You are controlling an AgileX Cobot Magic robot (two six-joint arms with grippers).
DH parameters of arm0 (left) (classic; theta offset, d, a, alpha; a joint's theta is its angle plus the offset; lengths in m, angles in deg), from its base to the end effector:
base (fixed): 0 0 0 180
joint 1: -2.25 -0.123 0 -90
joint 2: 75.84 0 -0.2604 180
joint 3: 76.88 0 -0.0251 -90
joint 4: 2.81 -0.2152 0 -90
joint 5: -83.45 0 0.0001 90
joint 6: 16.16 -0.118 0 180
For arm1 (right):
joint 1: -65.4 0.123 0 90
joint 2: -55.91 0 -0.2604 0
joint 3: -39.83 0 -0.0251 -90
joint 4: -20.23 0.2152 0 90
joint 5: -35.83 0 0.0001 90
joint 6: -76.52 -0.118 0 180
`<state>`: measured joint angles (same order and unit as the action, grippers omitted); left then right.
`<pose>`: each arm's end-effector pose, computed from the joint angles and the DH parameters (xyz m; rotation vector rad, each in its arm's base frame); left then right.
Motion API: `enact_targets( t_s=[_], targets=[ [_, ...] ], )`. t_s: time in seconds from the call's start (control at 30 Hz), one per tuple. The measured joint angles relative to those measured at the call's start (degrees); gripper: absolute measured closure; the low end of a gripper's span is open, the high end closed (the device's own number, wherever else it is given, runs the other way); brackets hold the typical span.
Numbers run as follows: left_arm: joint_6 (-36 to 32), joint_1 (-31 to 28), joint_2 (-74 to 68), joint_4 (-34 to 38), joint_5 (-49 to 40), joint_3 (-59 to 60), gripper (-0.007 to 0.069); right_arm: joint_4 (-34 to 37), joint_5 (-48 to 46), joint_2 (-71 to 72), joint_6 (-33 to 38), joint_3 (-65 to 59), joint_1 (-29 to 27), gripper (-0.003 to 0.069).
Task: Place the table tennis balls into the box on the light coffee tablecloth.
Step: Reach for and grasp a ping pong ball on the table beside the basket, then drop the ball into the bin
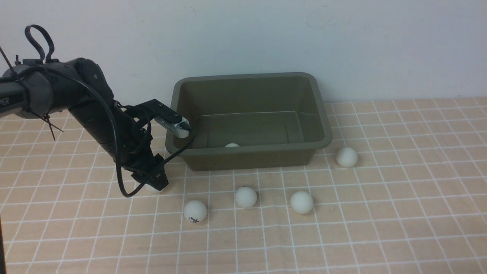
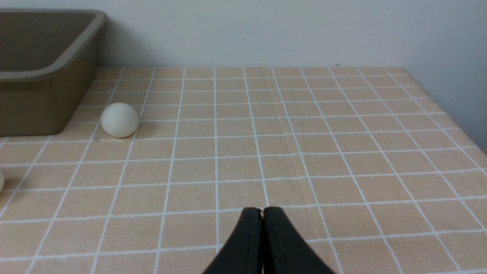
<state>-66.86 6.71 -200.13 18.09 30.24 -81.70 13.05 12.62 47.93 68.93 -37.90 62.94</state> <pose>0.3607 -0.0620 0.1425 1.0726 2.6801 -0.3367 0.0661 -0.0087 0.1623 0.0906 1.8961 -0.0643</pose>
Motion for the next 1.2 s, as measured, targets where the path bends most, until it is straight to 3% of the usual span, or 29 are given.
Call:
enact_targets(
  t_s=[0.3, 0.43, 0.47, 0.77, 1.0, 1.2],
  targets=[
    [0.00, 0.00, -2.97, -0.24, 2.12, 0.00, 0.0239, 0.00, 0.00, 0.00, 0.00, 0.00, 0.00, 0.0673],
    [0.00, 0.00, -3.04, -0.23, 2.93, -0.14, 0.0276, 0.00, 0.00, 0.00, 0.00, 0.00, 0.00, 0.0673],
    [0.06, -0.05, -3.04, -0.45, 2.16, -1.13, 0.0306, 0.00, 0.00, 0.00, 0.00, 0.00, 0.00, 0.0673],
    [0.62, -0.11, -0.87, 2.09, -14.37, -15.69, 0.0305, 0.00, 0.00, 0.00, 0.00, 0.00, 0.00, 0.0673],
    [8.47, -0.11, -0.46, 4.06, -16.08, -22.23, 0.0305, 0.00, 0.00, 0.00, 0.00, 0.00, 0.00, 0.0673],
    [7.88, -0.06, -0.20, 0.95, -16.81, -22.86, 0.0305, 0.00, 0.00, 0.00, 0.00, 0.00, 0.00, 0.0673]
  ],
)
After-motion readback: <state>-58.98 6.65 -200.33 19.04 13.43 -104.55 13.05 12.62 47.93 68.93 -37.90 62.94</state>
